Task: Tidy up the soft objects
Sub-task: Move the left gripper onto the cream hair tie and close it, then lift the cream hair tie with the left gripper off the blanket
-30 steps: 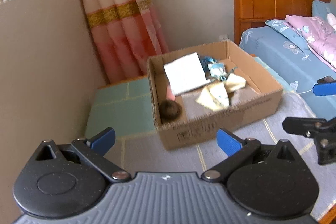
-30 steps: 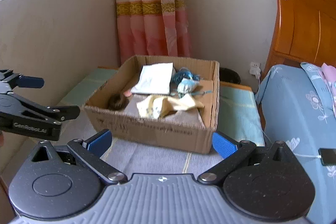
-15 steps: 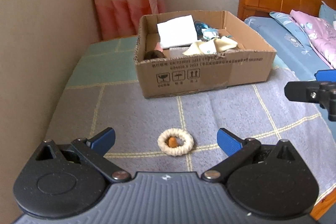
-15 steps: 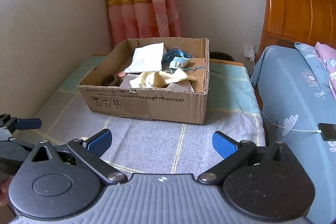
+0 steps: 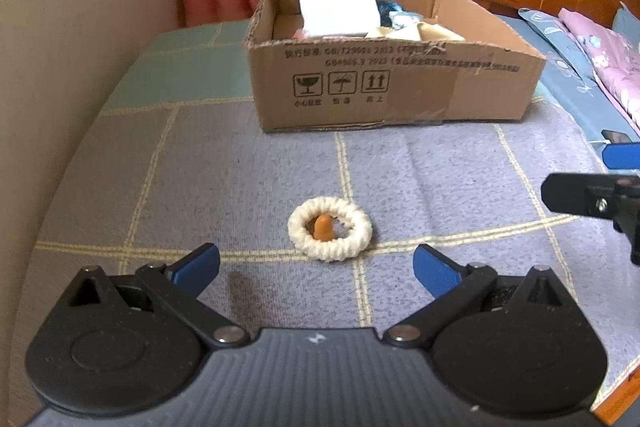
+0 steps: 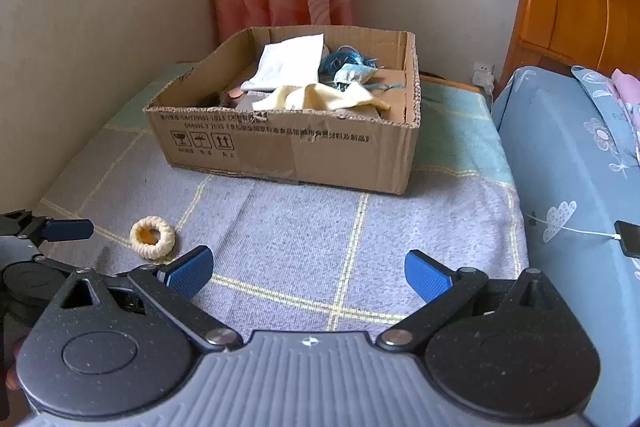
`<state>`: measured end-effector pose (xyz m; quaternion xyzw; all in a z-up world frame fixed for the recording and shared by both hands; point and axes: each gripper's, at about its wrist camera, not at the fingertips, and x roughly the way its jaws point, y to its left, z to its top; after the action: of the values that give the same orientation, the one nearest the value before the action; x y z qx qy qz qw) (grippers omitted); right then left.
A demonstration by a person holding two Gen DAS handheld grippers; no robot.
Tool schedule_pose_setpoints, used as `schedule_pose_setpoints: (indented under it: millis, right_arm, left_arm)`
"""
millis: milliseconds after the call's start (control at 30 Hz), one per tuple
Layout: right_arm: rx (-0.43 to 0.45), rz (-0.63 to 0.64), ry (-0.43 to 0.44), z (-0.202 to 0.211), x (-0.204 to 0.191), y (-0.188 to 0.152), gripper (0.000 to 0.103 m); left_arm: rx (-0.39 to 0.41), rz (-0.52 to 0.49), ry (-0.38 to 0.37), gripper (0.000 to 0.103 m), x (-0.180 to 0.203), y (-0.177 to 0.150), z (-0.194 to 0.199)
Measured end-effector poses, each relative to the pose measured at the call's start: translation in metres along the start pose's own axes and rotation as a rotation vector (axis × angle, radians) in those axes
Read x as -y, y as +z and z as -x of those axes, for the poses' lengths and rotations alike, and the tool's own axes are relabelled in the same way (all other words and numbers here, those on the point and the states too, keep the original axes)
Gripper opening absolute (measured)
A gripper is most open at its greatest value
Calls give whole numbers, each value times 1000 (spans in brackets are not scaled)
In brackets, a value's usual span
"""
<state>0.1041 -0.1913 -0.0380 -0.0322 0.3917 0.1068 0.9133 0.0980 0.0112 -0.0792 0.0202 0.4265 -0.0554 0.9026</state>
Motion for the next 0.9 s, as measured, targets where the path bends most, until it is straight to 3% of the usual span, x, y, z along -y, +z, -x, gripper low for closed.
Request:
schedule_pose_setpoints:
  millis: [67,167,333,500,667,900]
  right_arm:
    - [-9,4,-3,-3,-1,-1,103]
    - [-24,5,-8,-7,0,-1,103]
    - [-35,-2,-9,-12,1,0,103]
    - [-44,0,-12,-16,2,1,103]
    - [-47,-1,-13,-16,4,1,103]
    - [-49,4,-13,-16,4,0,103]
  left_arm:
    - [3,7,7,96,-2,-1,-3]
    - [-6,13,-3,80,-2,-1,-7]
    - [15,7,-14,74,3,1,-8]
    - [32,-3,-10,47,8,5,-8]
    - [31,-16,-9,41,10,7,-7]
    - [53,-16,-23,40,8,10,4]
